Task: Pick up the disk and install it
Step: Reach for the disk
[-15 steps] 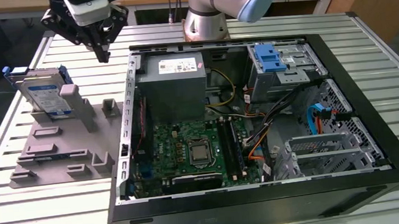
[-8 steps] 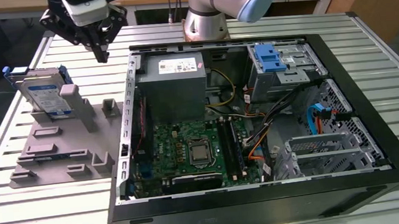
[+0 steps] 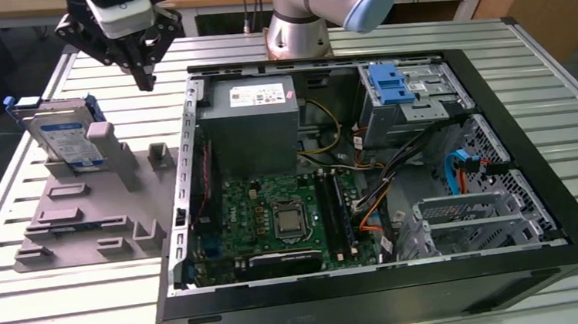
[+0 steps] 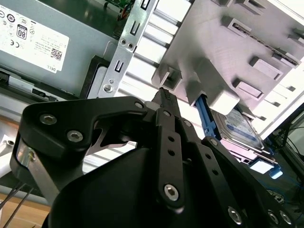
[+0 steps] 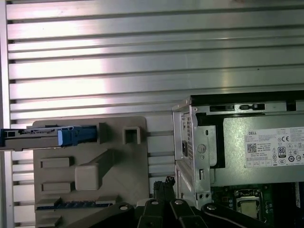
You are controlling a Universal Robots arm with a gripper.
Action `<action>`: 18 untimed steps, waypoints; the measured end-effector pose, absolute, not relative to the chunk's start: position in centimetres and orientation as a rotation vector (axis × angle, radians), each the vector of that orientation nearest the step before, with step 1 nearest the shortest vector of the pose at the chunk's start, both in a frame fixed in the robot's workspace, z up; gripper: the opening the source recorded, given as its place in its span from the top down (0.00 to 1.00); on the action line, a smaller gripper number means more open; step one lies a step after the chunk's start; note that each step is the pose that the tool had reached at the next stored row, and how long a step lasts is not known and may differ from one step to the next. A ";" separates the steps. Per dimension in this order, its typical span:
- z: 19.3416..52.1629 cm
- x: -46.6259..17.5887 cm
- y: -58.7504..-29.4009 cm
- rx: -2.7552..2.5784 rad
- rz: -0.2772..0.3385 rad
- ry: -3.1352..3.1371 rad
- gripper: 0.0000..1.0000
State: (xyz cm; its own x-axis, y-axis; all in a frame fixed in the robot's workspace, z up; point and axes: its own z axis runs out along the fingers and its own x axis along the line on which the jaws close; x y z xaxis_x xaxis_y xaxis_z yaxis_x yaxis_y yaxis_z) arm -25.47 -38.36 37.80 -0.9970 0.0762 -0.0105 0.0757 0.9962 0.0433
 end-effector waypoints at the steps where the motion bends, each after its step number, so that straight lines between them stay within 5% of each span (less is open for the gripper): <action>1: 37.8 -25.5 -38.4 0.119 0.067 3.127 0.89; 18: 37.7 -25.9 -38.3 0.119 0.067 3.127 0.89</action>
State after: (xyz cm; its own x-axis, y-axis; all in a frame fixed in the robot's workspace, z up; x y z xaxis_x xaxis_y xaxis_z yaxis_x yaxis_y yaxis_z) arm -25.95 -38.30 37.69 -0.9970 0.0763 -0.0104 0.0758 0.9962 0.0433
